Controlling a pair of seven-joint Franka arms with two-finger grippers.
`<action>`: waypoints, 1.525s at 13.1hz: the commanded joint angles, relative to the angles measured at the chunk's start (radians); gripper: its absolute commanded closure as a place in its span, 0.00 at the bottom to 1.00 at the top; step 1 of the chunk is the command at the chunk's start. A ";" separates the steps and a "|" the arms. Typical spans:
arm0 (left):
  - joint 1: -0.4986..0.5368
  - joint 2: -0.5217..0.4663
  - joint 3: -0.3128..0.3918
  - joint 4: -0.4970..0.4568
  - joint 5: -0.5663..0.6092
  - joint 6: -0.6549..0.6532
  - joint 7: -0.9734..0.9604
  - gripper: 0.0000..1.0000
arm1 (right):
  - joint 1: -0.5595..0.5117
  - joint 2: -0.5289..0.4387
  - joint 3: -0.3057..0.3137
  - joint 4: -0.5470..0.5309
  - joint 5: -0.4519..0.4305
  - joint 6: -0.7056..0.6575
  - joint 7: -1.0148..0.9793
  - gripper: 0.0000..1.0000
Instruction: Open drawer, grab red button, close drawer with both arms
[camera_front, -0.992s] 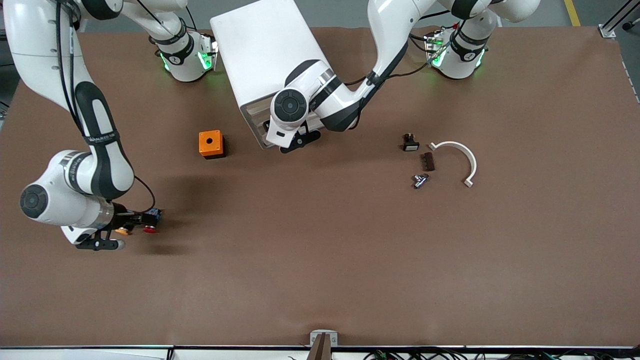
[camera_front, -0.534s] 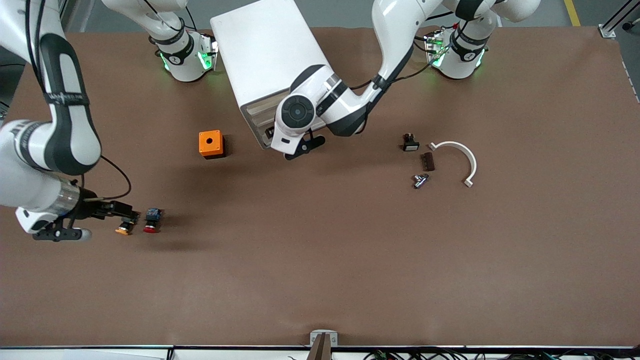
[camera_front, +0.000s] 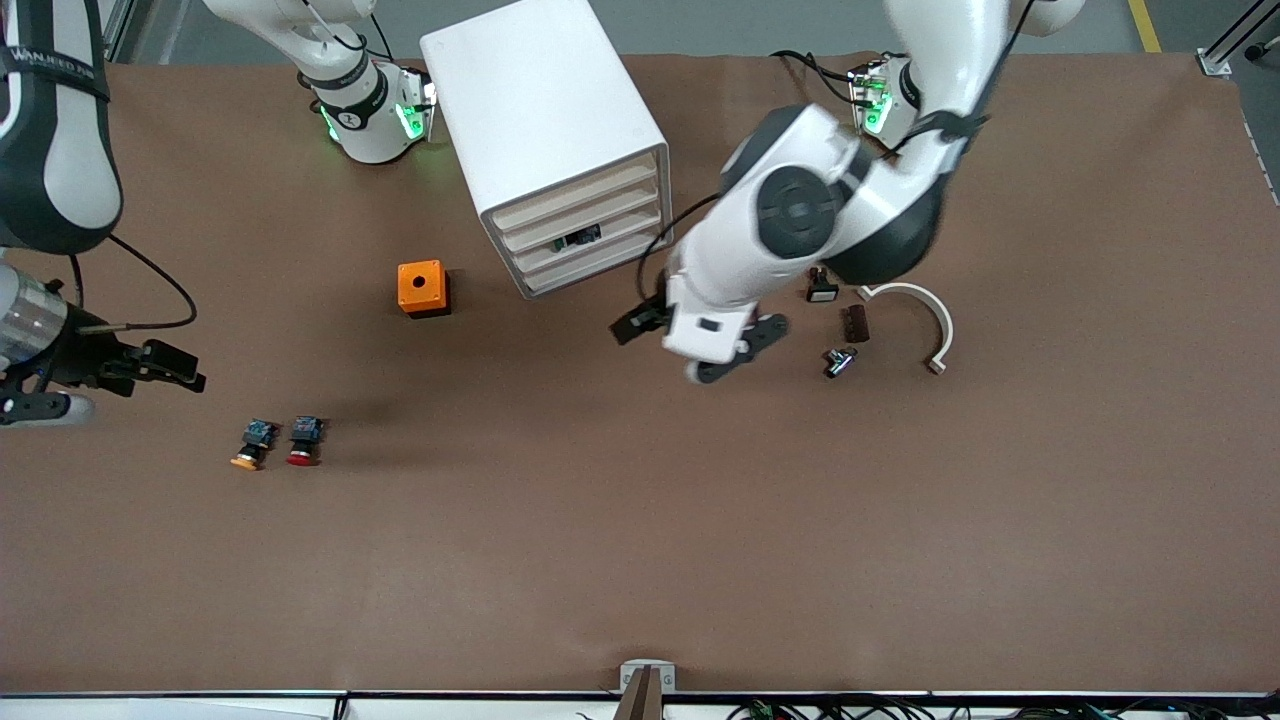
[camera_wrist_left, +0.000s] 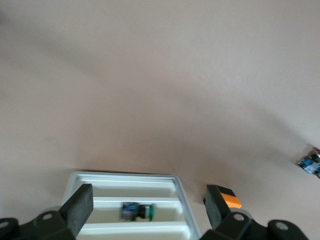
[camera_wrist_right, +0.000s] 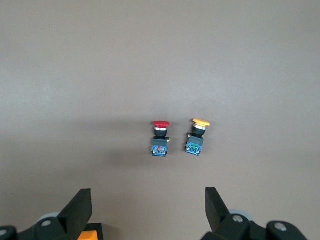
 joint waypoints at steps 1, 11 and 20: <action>0.116 -0.117 -0.005 -0.046 0.044 -0.175 0.203 0.01 | -0.017 -0.060 0.014 -0.006 -0.021 -0.005 0.001 0.00; 0.498 -0.413 -0.008 -0.315 0.219 -0.366 0.997 0.02 | -0.013 -0.164 0.018 0.069 -0.089 -0.142 0.003 0.00; 0.573 -0.523 -0.004 -0.453 0.288 -0.013 1.108 0.01 | -0.011 -0.181 0.021 0.081 -0.112 -0.147 0.001 0.00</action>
